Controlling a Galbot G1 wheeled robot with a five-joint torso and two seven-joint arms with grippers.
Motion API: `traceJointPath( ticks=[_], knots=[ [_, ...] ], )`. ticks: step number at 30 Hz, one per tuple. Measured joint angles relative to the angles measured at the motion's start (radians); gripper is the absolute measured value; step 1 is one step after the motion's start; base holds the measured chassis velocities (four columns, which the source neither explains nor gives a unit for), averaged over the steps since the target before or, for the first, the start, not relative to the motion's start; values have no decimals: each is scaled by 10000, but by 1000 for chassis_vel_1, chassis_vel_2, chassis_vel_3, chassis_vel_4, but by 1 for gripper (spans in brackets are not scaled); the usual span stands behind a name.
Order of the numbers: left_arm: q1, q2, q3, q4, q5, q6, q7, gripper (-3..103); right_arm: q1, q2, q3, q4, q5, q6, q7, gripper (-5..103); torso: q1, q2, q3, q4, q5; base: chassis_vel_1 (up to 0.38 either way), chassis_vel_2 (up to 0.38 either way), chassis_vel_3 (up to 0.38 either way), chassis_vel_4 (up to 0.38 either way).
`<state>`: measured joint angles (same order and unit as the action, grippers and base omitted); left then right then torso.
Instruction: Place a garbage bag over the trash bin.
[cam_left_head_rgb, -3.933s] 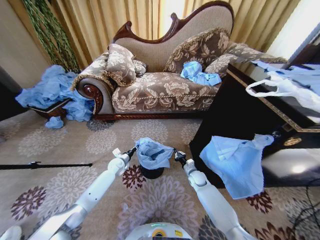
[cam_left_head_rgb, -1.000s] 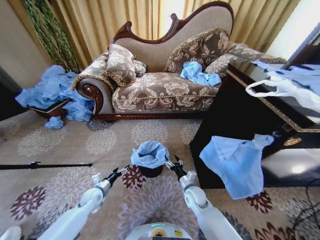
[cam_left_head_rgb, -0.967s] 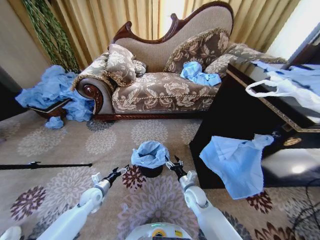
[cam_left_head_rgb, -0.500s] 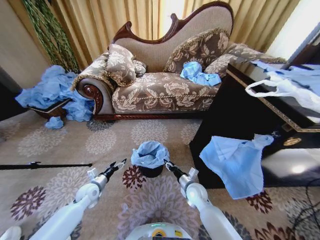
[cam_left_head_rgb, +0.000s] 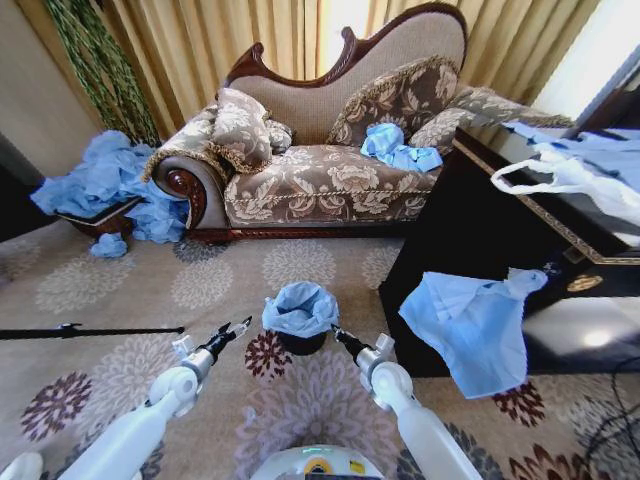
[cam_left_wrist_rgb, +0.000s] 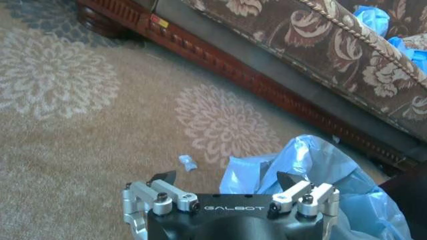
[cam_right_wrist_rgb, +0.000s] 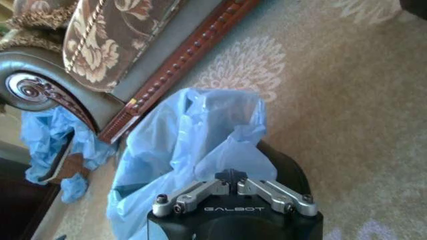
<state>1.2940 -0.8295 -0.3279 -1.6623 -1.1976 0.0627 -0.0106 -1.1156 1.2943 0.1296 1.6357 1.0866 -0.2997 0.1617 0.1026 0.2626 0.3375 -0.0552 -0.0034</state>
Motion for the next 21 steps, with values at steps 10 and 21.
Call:
traceJointPath(
  ticks=[10,21],
  knots=[
    [-63,-8,37,24,12,-6,-1,100,-252,-64,285,344,616,63,439,17,0,0,0,-1,-1,0,0,0,0],
    [-55,-20,58,50,41,-14,-8,100,122,60,257,349,1943,-396,653,56,0,0,0,0,0,0,0,0,0]
  ],
)
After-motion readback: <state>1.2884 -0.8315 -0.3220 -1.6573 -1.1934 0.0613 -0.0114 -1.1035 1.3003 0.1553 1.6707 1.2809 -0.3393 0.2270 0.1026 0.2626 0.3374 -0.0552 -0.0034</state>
